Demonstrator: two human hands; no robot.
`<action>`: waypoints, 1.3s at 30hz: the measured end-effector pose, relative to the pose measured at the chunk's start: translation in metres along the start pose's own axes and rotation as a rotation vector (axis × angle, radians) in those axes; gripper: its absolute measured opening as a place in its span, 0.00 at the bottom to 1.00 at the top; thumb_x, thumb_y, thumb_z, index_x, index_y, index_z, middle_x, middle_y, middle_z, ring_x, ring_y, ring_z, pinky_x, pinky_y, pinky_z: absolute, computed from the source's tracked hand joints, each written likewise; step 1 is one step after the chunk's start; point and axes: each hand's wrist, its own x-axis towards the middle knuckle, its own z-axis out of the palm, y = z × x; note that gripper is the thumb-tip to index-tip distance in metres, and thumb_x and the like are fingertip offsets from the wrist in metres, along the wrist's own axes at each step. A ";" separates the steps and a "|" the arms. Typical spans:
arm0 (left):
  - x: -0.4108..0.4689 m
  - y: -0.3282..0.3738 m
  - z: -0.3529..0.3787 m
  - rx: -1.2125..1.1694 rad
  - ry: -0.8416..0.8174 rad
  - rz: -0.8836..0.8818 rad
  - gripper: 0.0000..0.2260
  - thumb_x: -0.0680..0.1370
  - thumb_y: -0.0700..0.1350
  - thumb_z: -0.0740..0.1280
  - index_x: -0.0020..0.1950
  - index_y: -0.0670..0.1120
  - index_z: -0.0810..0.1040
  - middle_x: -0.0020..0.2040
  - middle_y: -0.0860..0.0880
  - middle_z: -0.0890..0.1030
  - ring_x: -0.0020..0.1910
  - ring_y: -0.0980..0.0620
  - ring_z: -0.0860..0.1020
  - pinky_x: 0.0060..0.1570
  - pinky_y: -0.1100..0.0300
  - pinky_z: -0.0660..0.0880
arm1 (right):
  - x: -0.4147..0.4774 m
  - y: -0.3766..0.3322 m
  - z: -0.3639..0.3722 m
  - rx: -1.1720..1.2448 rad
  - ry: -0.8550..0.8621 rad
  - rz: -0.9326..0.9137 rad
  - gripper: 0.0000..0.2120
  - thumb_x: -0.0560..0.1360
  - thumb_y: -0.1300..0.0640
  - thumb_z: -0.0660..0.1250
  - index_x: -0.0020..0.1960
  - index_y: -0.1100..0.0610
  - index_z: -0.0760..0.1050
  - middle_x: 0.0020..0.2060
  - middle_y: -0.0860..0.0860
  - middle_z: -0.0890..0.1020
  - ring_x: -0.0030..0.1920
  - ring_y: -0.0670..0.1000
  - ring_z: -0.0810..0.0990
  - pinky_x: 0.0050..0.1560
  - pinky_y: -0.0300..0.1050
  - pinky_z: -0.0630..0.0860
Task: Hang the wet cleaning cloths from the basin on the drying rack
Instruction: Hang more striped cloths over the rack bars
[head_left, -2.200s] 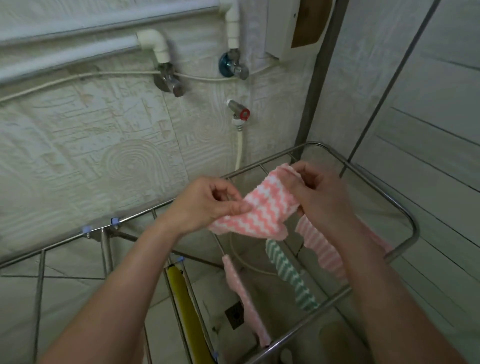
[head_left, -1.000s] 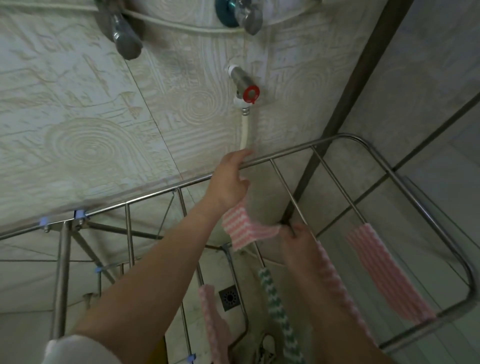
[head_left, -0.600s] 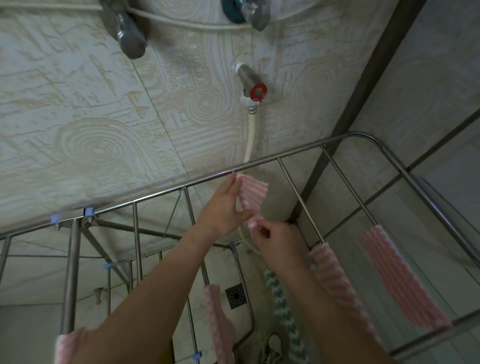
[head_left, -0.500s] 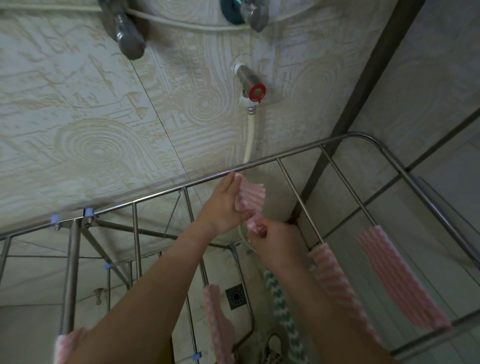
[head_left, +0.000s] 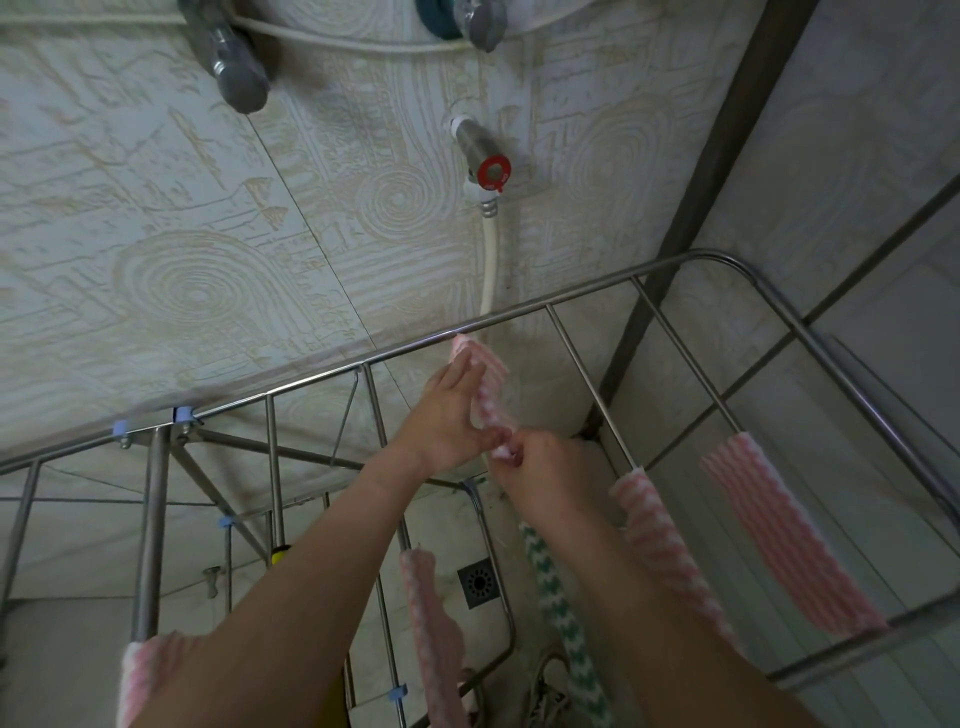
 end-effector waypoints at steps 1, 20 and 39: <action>0.000 0.003 -0.002 0.007 -0.021 -0.013 0.44 0.71 0.57 0.71 0.78 0.44 0.51 0.79 0.47 0.45 0.77 0.45 0.46 0.73 0.55 0.48 | -0.001 0.000 -0.001 -0.001 -0.007 0.008 0.11 0.76 0.48 0.62 0.45 0.54 0.79 0.37 0.51 0.82 0.38 0.53 0.79 0.37 0.43 0.73; -0.166 0.006 -0.001 0.085 0.000 -0.230 0.20 0.74 0.52 0.68 0.66 0.51 0.74 0.52 0.50 0.82 0.51 0.52 0.79 0.49 0.60 0.73 | -0.082 0.021 -0.035 -0.010 -0.414 0.003 0.12 0.75 0.54 0.68 0.50 0.49 0.64 0.44 0.46 0.75 0.40 0.45 0.77 0.38 0.40 0.74; -0.101 -0.005 -0.033 -0.058 0.200 -0.021 0.09 0.77 0.44 0.62 0.51 0.44 0.81 0.46 0.45 0.84 0.46 0.44 0.81 0.46 0.52 0.77 | -0.057 0.001 -0.004 0.323 0.109 0.275 0.07 0.75 0.53 0.67 0.47 0.56 0.80 0.44 0.54 0.84 0.48 0.55 0.81 0.50 0.46 0.76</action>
